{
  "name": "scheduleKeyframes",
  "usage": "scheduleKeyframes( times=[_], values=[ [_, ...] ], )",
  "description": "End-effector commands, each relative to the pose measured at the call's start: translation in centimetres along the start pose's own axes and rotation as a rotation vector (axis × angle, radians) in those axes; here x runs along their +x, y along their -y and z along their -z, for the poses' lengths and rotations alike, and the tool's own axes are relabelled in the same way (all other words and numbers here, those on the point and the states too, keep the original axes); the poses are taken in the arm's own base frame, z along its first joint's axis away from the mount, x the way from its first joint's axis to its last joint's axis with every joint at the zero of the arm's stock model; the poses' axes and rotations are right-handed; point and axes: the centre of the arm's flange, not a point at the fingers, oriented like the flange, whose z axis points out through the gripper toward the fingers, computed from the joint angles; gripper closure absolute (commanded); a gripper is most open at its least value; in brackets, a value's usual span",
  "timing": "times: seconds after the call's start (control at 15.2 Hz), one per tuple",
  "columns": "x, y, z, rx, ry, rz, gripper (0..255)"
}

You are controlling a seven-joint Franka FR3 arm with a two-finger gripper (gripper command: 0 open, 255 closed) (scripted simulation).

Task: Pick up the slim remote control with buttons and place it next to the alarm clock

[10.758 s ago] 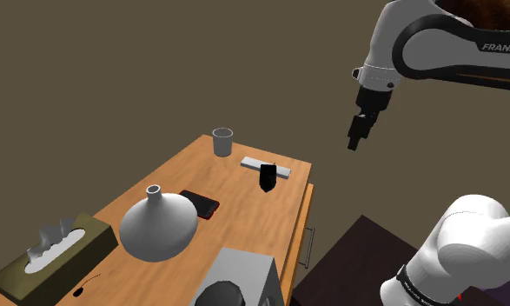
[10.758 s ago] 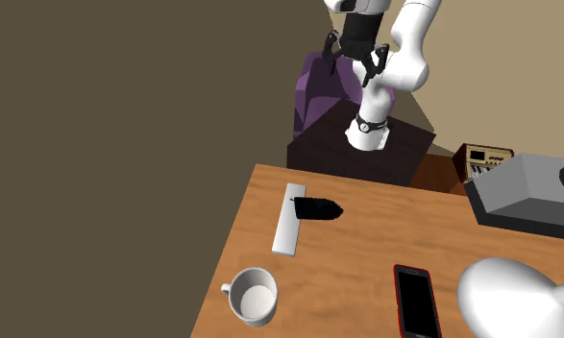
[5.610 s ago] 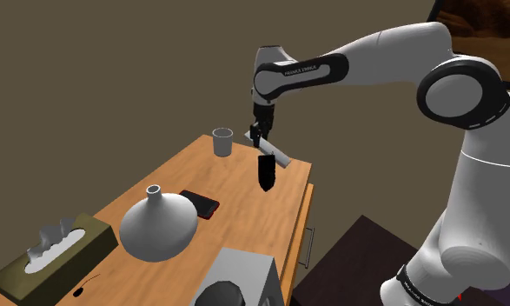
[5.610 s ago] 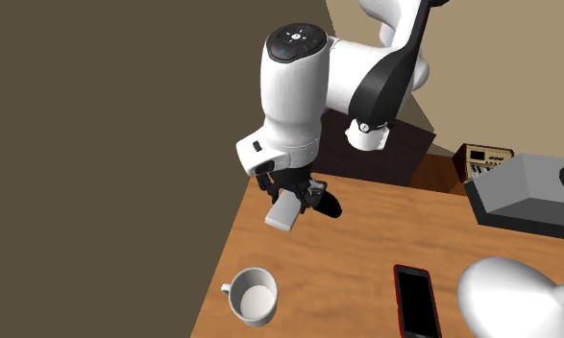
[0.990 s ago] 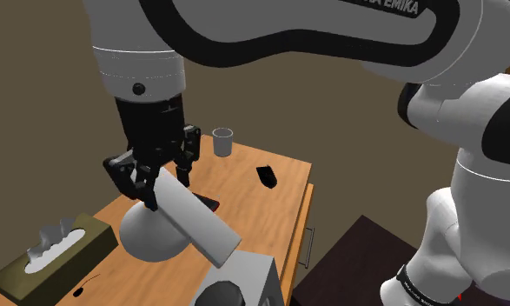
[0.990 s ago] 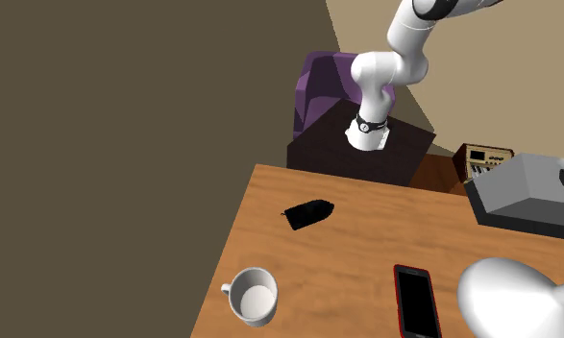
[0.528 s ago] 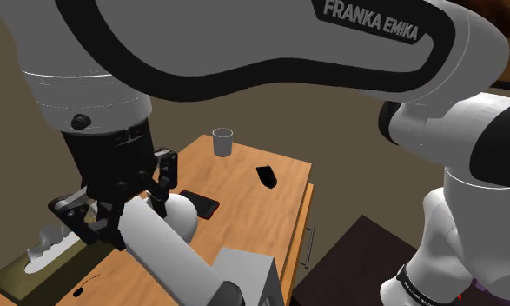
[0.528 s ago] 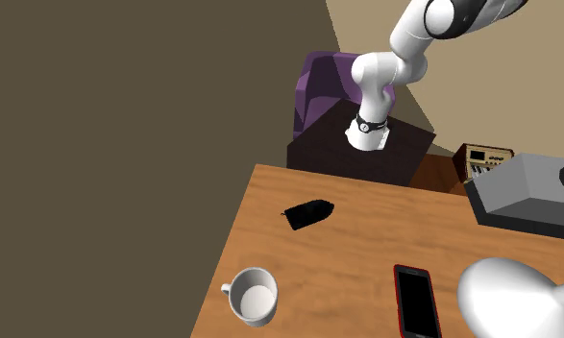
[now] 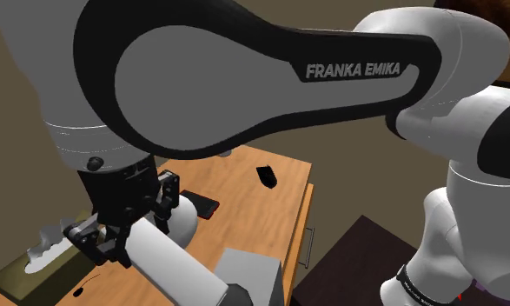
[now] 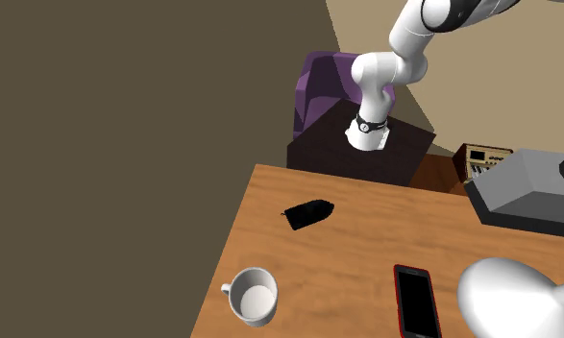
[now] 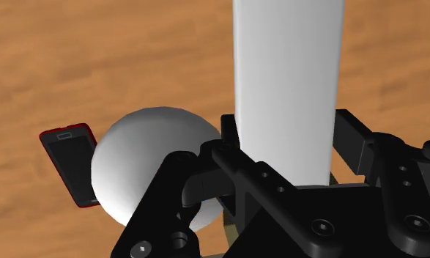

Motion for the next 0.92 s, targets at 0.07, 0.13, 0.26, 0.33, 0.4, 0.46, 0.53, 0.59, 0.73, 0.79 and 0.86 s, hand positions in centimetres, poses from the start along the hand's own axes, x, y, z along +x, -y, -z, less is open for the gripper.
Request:
scheduleKeyframes(
  times=[0.07, 0.13, 0.26, 0.33, 0.4, 0.46, 0.53, 0.59, 0.73, 0.79, 0.86],
  values=[
    [-0.1, 0.1, -1.6, 0.001, 0.001, 0.001, 255],
    [-0.1, 0.1, -2.1, 0.001, 0.001, 0.001, 255],
    [-0.1, 0.1, -3.1, 0.001, 0.001, 0.001, 255],
    [-0.1, 0.1, -3.7, 0.001, 0.001, 0.001, 255],
    [-0.1, 0.1, -4.2, 0.001, 0.001, 0.001, 255],
    [-0.1, 0.1, -4.7, 0.001, 0.001, 0.001, 255],
    [-0.1, 0.1, -5.3, 0.001, 0.001, 0.001, 255],
    [-0.1, 0.1, -5.8, 0.001, 0.001, 0.001, 255],
    [-0.1, 0.1, -6.8, 0.001, 0.001, 0.001, 255],
    [-0.1, 0.1, -7.4, 0.001, 0.001, 0.001, 255],
    [-0.1, 0.1, -7.9, 0.001, 0.001, 0.001, 255]
  ],
)
